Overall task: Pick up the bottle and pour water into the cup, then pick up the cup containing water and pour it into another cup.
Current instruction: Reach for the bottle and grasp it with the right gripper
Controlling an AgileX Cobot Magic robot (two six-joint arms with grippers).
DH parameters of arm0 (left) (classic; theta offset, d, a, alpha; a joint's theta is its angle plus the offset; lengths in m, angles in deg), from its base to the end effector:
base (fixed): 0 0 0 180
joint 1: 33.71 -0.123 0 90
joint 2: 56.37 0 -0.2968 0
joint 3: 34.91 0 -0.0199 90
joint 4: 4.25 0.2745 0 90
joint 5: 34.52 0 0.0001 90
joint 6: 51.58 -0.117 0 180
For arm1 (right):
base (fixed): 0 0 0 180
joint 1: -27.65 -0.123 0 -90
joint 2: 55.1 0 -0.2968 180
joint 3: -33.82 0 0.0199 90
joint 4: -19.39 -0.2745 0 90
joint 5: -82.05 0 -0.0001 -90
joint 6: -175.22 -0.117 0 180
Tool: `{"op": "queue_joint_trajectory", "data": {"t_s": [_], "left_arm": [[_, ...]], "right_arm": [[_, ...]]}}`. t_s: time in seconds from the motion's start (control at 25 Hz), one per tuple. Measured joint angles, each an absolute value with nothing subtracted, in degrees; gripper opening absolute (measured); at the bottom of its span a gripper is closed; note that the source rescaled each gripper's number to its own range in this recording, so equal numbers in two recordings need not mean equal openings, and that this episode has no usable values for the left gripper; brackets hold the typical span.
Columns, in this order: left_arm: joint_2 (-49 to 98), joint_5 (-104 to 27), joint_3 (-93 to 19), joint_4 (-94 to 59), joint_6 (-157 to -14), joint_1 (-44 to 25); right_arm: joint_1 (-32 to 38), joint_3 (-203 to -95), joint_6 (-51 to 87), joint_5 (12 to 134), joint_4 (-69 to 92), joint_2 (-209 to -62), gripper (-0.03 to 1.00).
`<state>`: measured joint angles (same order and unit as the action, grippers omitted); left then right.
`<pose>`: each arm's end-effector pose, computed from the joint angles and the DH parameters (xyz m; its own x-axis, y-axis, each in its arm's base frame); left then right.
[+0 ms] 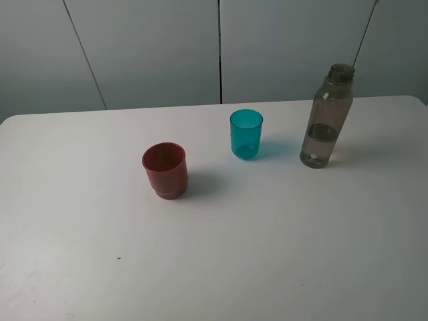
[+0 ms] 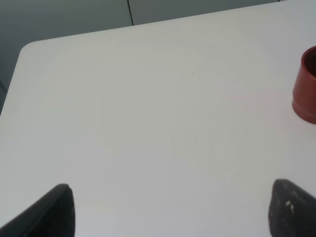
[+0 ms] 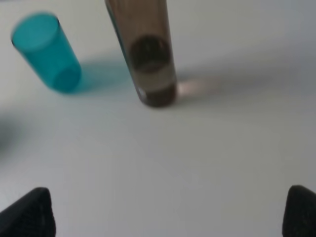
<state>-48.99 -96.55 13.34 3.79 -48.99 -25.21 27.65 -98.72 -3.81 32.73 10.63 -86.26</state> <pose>0.0259 0.0108 0.2790 -0.4546 0.0890 -0.8862 0.0478 0.9960 0.0755 0.1032 0.0135 0.2792 -0.6157 0.0825 -0.7836 -0.0405 0.9899 0.1361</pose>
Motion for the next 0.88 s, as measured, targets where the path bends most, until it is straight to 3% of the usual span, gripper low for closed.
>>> {"op": "queue_joint_trajectory", "data": {"t_s": [0.28,0.56,0.88], "left_arm": [[-49.0,-96.5,13.3,3.8,-49.0,-25.2],[-49.0,-96.5,13.3,3.8,-49.0,-25.2],[-49.0,-96.5,13.3,3.8,-49.0,-25.2]], "right_arm": [[26.5,-98.9,-4.3,58.2,9.7,-102.7,1.0],[14.5,-88.5,-5.2,88.6,9.7,-114.5,1.0],[13.8,-83.2,-5.5,109.3,10.7,-130.5,1.0]]}}
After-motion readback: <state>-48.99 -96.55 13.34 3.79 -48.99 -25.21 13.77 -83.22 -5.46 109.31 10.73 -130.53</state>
